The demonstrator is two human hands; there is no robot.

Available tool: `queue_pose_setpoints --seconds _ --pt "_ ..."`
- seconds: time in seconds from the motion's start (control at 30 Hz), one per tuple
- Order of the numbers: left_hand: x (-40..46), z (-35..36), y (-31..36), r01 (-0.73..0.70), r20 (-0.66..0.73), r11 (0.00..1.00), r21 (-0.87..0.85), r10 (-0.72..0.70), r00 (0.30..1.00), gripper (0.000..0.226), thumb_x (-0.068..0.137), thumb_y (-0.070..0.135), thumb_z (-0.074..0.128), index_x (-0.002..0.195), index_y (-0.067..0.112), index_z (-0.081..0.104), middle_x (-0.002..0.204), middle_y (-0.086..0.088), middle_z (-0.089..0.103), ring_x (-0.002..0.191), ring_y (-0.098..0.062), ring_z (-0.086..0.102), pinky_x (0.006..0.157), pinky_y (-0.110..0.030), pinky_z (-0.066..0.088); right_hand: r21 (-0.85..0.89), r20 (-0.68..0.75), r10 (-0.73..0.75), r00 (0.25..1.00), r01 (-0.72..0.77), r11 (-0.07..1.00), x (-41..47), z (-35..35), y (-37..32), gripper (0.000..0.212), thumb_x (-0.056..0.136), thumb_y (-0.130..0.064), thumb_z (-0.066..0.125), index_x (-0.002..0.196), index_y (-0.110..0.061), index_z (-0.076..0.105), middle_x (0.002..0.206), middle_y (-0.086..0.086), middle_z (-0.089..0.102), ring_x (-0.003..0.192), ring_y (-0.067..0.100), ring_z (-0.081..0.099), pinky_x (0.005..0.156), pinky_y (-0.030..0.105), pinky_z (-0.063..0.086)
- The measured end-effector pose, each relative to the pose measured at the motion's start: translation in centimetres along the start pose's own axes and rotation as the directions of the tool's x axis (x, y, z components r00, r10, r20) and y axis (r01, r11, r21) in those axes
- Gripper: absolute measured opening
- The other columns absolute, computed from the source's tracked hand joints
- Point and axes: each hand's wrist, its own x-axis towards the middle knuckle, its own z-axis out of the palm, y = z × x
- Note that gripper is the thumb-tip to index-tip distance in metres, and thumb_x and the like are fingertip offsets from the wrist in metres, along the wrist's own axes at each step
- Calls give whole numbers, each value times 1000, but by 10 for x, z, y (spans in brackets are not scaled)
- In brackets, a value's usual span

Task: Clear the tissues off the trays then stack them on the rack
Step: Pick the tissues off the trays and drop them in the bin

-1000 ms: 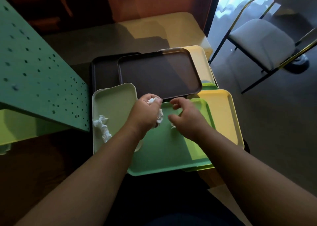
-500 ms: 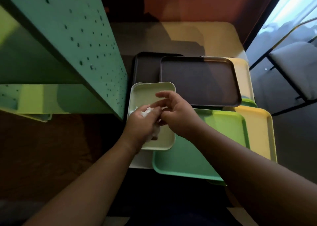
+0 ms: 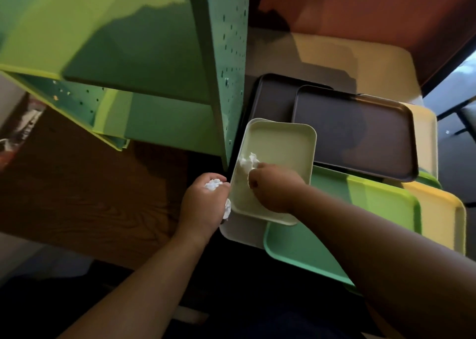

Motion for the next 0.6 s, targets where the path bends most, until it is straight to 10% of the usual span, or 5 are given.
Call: queue_pose_setpoints --seconds 0.1,0.2,0.27,0.47,0.6 --pt "0 1 3 30 59 999 -45 -28 998 3 89 21 70 91 23 72 78 -4 70 56 -16 60 43 -21 43 553 2 128 992 -108 826 -5 -12 5 15 104 -18 56 102 -13 70 97 3 67 84 20 61 70 31 50" --pt "0 7 9 131 210 982 -138 -101 973 25 97 34 65 120 25 69 99 -9 72 63 -17 64 41 -23 46 980 196 -57 979 -198 -26 -22 -36 6 16 103 -4 53 91 -9 62 84 10 63 75 20 61 65 28 52" --pt "-2 10 13 228 359 943 -243 -131 924 37 99 43 61 134 30 62 117 -11 71 78 -23 68 47 -30 53 911 193 -286 939 -279 -303 -35 -45 8 13 98 -2 50 89 -6 59 81 12 62 73 22 63 63 28 55" --pt "-11 27 32 311 576 840 -445 2 817 36 87 2 55 110 27 69 77 -12 67 58 -18 48 55 -30 44 881 81 271 959 -196 430 -35 -29 4 14 95 -9 63 82 -14 65 70 4 66 64 18 57 58 30 44" --pt "-17 39 44 213 593 892 -399 74 802 29 82 -3 56 96 18 71 68 -11 58 46 -13 43 56 -29 43 845 -51 418 907 -184 501 -47 -23 2 10 90 -17 71 100 -17 67 85 1 72 71 16 63 64 31 51"
